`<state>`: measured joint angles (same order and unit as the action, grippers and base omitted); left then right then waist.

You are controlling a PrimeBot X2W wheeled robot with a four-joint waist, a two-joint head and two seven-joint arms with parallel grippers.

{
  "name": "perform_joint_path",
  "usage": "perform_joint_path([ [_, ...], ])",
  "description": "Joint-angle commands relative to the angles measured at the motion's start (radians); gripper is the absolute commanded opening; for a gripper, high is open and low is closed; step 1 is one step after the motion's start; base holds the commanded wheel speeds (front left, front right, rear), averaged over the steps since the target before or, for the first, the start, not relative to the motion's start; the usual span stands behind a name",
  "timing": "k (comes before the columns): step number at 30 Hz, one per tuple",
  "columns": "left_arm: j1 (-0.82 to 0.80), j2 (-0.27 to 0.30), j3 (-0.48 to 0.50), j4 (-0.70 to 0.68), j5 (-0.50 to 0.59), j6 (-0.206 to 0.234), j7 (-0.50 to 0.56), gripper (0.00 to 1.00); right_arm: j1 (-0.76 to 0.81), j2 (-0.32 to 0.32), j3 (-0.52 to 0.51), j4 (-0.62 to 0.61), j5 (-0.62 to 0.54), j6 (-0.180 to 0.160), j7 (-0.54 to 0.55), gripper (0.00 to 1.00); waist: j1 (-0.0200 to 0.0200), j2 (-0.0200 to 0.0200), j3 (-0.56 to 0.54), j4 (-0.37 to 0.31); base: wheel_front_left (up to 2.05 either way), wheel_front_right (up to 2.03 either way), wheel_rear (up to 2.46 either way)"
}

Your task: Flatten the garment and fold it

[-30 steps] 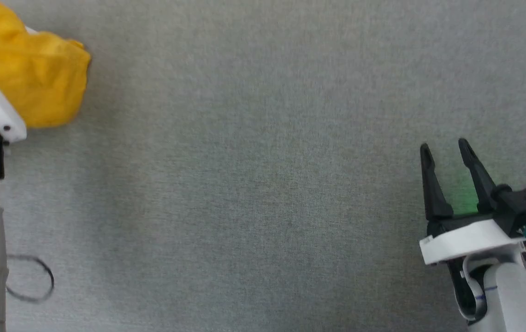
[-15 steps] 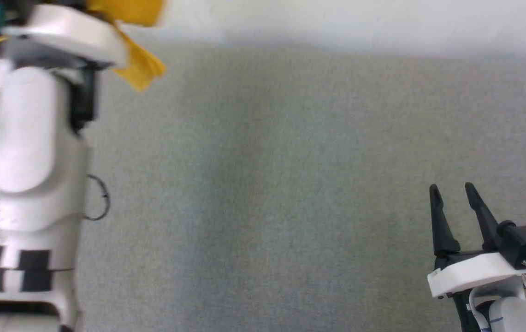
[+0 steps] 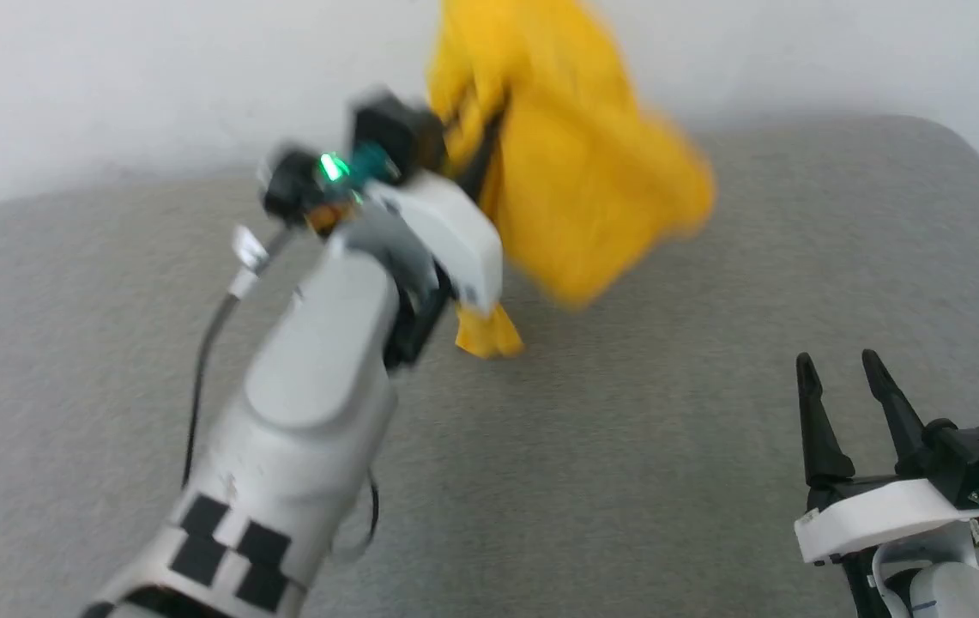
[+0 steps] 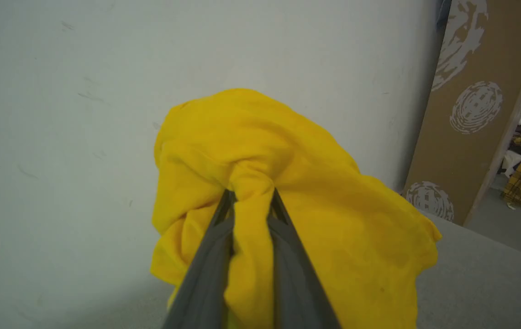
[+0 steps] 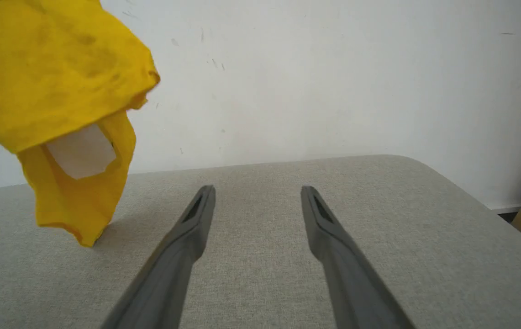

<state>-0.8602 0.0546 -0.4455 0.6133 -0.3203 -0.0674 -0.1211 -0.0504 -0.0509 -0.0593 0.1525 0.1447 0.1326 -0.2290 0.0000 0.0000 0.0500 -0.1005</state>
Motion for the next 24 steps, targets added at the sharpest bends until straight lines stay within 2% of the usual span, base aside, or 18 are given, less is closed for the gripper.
perform_joint_path([
  [1,0.039,-0.003,-0.041,0.033,-0.024,-0.011,0.036,0.00,0.014,0.001,0.002,-0.004,0.007,-0.002,0.003,1.00,0.0000,0.0000,-0.008,-0.095,0.00,0.00,0.00],
  [9,0.205,-0.004,-0.297,0.161,-0.265,-0.046,0.429,0.00,0.017,0.001,0.018,0.000,0.013,-0.002,0.005,1.00,0.0000,0.0000,0.000,-0.157,0.00,0.00,0.00],
  [11,0.226,-0.004,-0.340,0.180,-0.293,-0.050,0.499,0.00,0.020,0.001,0.018,0.000,0.014,-0.002,0.005,1.00,0.0000,0.0000,0.003,-0.158,0.00,0.00,0.00],
  [12,0.233,-0.004,-0.353,0.186,-0.304,-0.052,0.517,0.04,0.021,0.001,0.017,0.000,0.014,-0.002,0.005,1.00,0.0000,0.0000,0.004,-0.156,0.00,0.00,0.00],
  [13,0.238,-0.004,-0.365,0.189,-0.313,-0.053,0.528,0.43,0.022,0.001,0.016,-0.001,0.015,-0.002,0.006,1.00,0.0000,0.0000,0.005,-0.152,0.00,0.00,0.00],
  [14,0.242,-0.004,-0.373,0.189,-0.322,-0.053,0.531,0.96,0.023,0.001,0.015,-0.001,0.015,-0.002,0.007,1.00,0.0000,0.0000,0.006,-0.147,0.00,0.00,0.00],
  [15,0.243,-0.004,-0.377,0.186,-0.330,-0.054,0.525,1.00,0.024,0.001,0.014,-0.002,0.015,-0.002,0.008,1.00,0.0000,0.0000,0.007,-0.140,0.00,0.00,0.00],
  [17,0.242,-0.004,-0.378,0.180,-0.334,-0.050,0.507,1.00,0.024,0.001,0.015,-0.003,0.014,-0.002,0.010,1.00,0.0000,0.0000,0.007,-0.134,0.00,0.00,0.00],
  [19,0.240,-0.004,-0.368,0.163,-0.340,-0.036,0.446,1.00,0.025,0.001,0.019,-0.005,0.013,-0.002,0.013,1.00,0.0000,0.0000,0.005,-0.119,0.00,0.00,0.00],
  [24,0.248,0.000,-0.291,0.085,-0.337,0.017,0.166,1.00,0.031,0.001,0.023,-0.014,0.012,-0.002,0.018,1.00,0.0000,0.0000,-0.003,-0.076,0.00,0.00,0.00],
])
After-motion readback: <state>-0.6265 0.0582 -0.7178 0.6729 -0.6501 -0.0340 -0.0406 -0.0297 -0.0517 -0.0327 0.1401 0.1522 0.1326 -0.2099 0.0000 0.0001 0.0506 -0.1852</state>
